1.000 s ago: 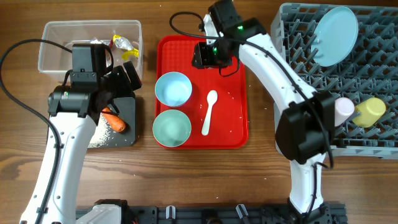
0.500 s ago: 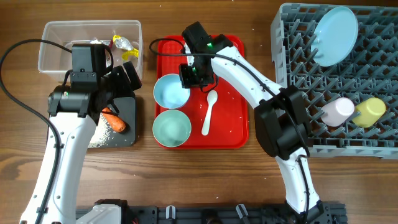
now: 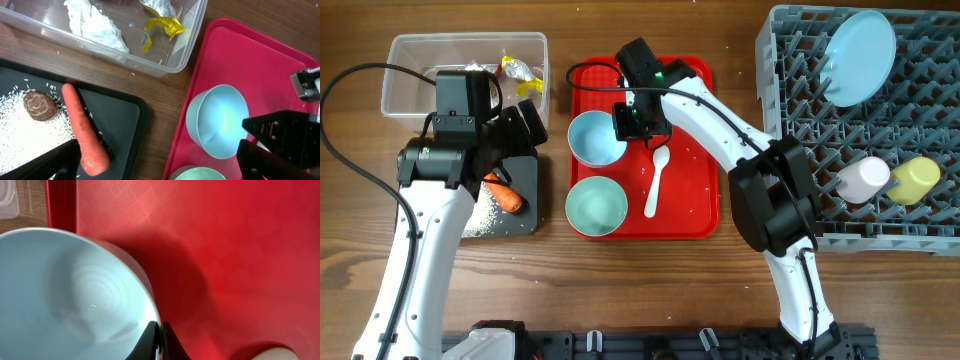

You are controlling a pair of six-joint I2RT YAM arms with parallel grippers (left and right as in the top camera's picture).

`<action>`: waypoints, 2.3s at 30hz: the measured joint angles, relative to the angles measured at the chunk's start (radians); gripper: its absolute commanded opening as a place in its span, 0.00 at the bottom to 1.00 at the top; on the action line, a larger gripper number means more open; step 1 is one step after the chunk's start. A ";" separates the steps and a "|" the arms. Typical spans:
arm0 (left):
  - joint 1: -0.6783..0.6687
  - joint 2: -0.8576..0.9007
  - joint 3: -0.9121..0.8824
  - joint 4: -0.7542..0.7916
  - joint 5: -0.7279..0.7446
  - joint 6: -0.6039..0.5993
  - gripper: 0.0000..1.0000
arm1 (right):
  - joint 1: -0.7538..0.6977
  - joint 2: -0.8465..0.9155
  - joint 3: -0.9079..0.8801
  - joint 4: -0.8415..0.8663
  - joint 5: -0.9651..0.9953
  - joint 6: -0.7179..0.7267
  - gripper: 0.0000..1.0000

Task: Sort waste into correct bins and load items into the dishwasher rack
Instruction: 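Grasp the light-blue bowl on the red tray with right gripper, then carry the light-blue bowl to the dish rack and stand it upright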

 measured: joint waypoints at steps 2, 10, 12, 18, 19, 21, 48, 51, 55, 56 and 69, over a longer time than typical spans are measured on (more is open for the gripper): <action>0.000 0.000 0.000 0.000 0.000 0.000 1.00 | 0.000 0.000 -0.003 0.008 0.000 0.000 0.04; 0.000 0.000 0.000 0.000 0.000 0.000 1.00 | -0.018 -0.002 -0.007 0.023 -0.007 0.000 0.04; 0.000 0.000 0.000 0.000 0.000 0.000 1.00 | -0.055 -0.029 -0.011 0.000 0.010 -0.005 0.04; 0.000 0.000 0.000 0.000 0.000 0.000 1.00 | -0.187 -0.237 -0.014 -0.090 0.201 -0.048 0.04; 0.000 0.000 0.000 0.000 0.000 0.000 1.00 | -0.199 -0.263 -0.014 -0.100 0.240 -0.053 0.04; 0.000 0.000 0.000 0.000 0.000 0.000 1.00 | -0.230 -0.332 -0.014 -0.138 0.402 -0.061 0.04; 0.000 0.000 0.000 -0.003 0.003 0.000 1.00 | -0.343 -0.183 -0.027 0.588 1.576 -1.223 0.04; 0.000 0.000 0.000 -0.003 0.003 0.000 1.00 | -0.343 -0.183 -0.053 0.590 1.574 -1.235 0.04; 0.000 0.000 0.000 -0.003 0.003 0.000 1.00 | -0.343 -0.182 -0.146 0.603 1.552 -1.248 0.04; 0.000 0.000 0.000 -0.003 0.003 0.000 1.00 | -0.343 -0.182 -0.162 0.622 1.546 -1.249 0.04; 0.000 0.000 0.000 -0.003 0.004 0.000 1.00 | -0.344 -0.150 -0.190 0.757 1.472 -1.306 0.04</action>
